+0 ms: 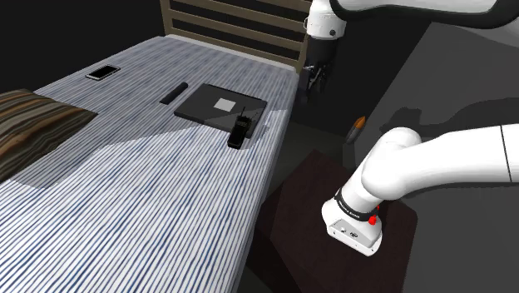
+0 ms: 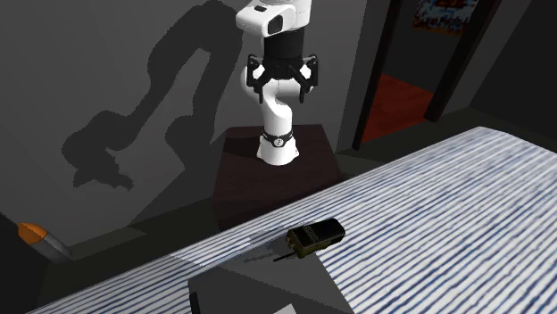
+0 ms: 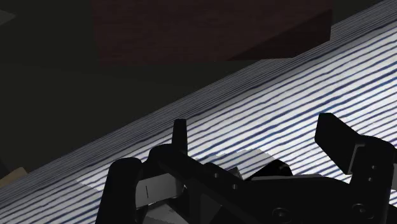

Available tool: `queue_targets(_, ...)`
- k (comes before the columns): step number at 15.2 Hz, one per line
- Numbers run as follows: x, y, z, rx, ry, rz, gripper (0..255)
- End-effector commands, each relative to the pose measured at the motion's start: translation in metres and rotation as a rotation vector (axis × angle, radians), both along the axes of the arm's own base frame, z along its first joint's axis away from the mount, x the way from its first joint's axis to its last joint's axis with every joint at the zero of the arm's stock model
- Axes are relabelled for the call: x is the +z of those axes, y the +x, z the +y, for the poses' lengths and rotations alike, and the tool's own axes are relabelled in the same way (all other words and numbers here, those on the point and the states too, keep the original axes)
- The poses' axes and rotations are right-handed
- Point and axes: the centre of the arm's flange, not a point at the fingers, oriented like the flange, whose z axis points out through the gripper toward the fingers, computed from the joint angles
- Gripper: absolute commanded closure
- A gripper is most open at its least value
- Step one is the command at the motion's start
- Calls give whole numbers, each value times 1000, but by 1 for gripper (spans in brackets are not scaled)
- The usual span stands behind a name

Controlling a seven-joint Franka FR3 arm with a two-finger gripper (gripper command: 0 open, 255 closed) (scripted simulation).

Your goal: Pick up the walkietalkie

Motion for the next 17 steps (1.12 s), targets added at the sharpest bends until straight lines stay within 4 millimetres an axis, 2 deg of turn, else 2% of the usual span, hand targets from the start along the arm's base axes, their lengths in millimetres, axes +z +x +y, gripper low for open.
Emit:
queue_targets(1, 0, 0, 0, 0, 0, 0, 0)
queue_targets(9, -67, 61, 43, -366, -38, -38, 0)
queue_targets(17, -133, 134, 59, -731, -75, -76, 0)
